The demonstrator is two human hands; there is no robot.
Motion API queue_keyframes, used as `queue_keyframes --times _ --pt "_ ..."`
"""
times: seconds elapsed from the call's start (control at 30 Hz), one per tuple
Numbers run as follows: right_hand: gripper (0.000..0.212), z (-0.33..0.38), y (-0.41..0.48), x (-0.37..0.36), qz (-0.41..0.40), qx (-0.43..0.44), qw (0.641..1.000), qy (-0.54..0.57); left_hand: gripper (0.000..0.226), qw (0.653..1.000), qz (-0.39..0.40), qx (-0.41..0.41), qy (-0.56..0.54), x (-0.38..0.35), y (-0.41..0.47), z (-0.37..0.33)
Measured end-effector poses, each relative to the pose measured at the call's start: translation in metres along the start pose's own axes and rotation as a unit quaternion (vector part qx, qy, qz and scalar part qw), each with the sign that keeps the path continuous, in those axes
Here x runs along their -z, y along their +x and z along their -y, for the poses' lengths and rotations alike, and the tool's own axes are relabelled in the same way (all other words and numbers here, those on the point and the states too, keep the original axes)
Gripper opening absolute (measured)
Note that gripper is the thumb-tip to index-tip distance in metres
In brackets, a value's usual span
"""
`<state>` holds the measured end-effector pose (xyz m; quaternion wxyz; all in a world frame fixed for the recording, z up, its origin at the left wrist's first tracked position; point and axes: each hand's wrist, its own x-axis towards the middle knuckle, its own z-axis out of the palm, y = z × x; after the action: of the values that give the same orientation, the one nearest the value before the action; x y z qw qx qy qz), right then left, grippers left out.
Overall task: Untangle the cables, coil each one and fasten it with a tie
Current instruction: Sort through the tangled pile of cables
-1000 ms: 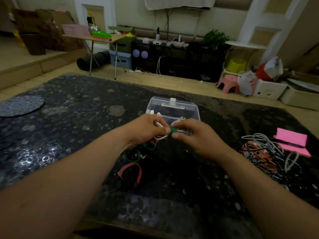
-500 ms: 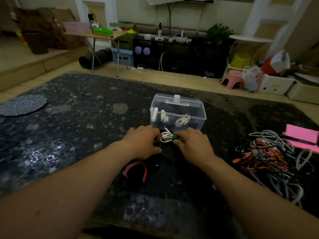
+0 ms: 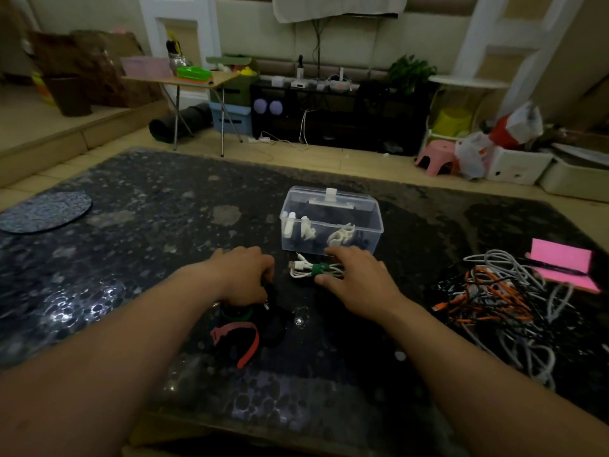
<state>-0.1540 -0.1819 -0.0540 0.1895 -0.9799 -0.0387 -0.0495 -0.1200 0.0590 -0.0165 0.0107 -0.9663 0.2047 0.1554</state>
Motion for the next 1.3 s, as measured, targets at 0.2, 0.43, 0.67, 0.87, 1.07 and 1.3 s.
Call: queue_keyframes --times 0.2,0.43,0.67,0.87,1.07,1.3 --pt "0.044 -0.032 -0.019 0.035 -0.067 -0.040 0.997 0.025 0.023 0.993 -0.111 -0.018 -0.035 0.005 0.007 -0.014" --pt "0.034 -0.080 -0.046 0.080 -0.097 -0.110 0.988 0.041 0.015 0.970 -0.215 -0.072 -0.090 0.007 0.018 -0.052" --pt "0.021 -0.118 -0.065 0.115 -0.104 -0.129 0.985 0.054 0.010 0.949 -0.232 -0.169 -0.129 0.005 0.028 -0.120" --pt "0.018 -0.150 -0.082 0.155 -0.216 -0.143 0.960 0.103 0.017 0.942 -0.181 -0.244 -0.141 0.005 0.031 -0.172" --pt "0.020 -0.189 -0.108 0.176 -0.265 -0.210 0.935 0.105 0.013 0.939 -0.184 -0.247 -0.151 0.003 0.036 -0.193" --pt "0.022 -0.211 -0.125 0.173 -0.169 -0.304 0.937 0.028 0.011 0.927 -0.205 -0.258 -0.181 0.002 0.035 -0.205"
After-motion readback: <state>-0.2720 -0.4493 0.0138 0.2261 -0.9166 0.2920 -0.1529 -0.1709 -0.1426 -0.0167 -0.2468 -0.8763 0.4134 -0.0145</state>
